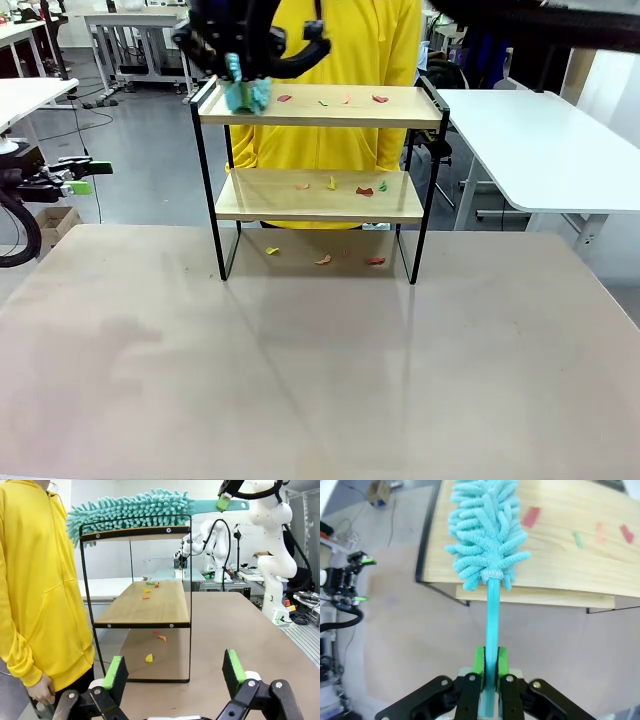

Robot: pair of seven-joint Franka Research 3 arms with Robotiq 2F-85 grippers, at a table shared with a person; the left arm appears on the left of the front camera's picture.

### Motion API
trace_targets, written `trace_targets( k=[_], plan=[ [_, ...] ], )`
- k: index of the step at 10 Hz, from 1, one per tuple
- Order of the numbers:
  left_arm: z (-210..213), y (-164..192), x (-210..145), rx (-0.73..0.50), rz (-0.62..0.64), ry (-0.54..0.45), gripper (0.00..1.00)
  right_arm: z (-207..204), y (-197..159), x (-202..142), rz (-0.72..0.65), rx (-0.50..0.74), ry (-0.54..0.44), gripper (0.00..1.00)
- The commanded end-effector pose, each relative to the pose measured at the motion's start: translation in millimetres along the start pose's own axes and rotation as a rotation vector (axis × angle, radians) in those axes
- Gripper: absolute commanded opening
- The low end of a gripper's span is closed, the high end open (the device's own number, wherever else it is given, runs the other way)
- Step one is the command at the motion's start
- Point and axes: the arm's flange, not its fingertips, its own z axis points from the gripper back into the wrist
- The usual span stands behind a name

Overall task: Clean the shelf.
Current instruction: Clean the specific section of the Shelf indicated by the human with the Duster.

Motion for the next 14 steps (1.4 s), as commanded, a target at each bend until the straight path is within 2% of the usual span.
trace_targets(
  k=[1, 5, 8, 10, 11, 13, 14],
  plan=[
    [0.0, -1.5, 3.1, 0.001, -0.01, -0.002, 1.0, -1.9, -59.8, -3.5, -0.021, -0.032, 0.082, 0.13],
    [0.0, -1.5, 3.1, 0.001, -0.01, -0.002, 1.0, -5.0, -170.6, -4.7, -0.075, -0.1, 0.122, 0.13],
    [0.0, -1.5, 3.1, 0.001, -0.01, -0.002, 1.0, 20.5, -238.8, -12.0, -0.125, -0.192, 0.06, 0.13],
    [0.0, -1.5, 3.1, 0.001, -0.01, -0.002, 1.0, 46.1, -241.6, -19.5, -0.081, -0.163, -0.074, 0.13],
    [0.0, -1.5, 3.1, 0.001, -0.01, -0.002, 1.0, 29.9, -234.2, 2.1, -0.136, -0.193, 0.063, 0.13],
    [0.0, -1.5, 3.1, 0.001, -0.01, -0.002, 1.0, 29.9, -234.2, 2.1, -0.136, -0.193, 0.063, 0.13],
    [0.0, -1.5, 3.1, 0.001, -0.01, -0.002, 1.0, 39.6, -232.0, -8.4, -0.113, -0.181, 0.026, 0.13]
  ],
)
